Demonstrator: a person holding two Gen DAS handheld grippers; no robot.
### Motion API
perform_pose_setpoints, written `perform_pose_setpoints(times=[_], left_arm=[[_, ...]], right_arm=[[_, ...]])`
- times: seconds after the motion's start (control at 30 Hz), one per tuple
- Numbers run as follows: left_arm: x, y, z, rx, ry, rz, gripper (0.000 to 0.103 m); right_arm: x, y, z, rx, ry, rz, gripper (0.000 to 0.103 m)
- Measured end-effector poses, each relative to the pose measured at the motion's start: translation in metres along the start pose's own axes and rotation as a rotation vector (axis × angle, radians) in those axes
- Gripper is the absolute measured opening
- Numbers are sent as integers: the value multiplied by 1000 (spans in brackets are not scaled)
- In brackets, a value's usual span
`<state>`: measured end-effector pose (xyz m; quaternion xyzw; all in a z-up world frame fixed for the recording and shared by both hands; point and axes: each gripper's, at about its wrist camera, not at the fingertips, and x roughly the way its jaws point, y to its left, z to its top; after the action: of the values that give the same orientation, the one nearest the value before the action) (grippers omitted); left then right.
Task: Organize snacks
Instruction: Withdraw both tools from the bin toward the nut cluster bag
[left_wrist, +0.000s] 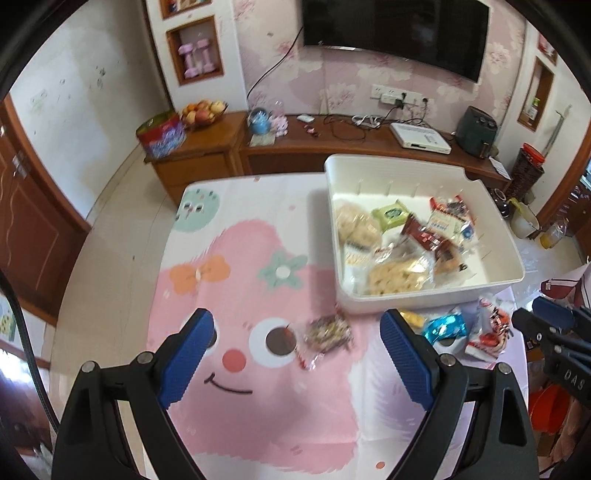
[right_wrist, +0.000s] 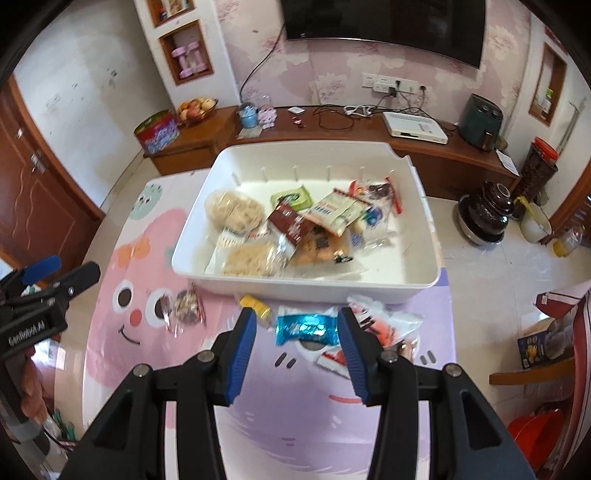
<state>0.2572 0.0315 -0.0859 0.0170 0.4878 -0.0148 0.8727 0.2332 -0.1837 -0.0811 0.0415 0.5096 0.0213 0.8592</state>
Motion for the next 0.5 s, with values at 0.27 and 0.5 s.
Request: perform_pose_setpoints(times=[0.27, 0.5], left_arm=[[52, 8, -31, -15, 113, 16, 91], [100, -3, -42, 47, 163, -37, 91]], right_arm=[[41, 21, -25, -91, 56, 12, 46], [82, 34, -27, -182, 77, 16, 46]])
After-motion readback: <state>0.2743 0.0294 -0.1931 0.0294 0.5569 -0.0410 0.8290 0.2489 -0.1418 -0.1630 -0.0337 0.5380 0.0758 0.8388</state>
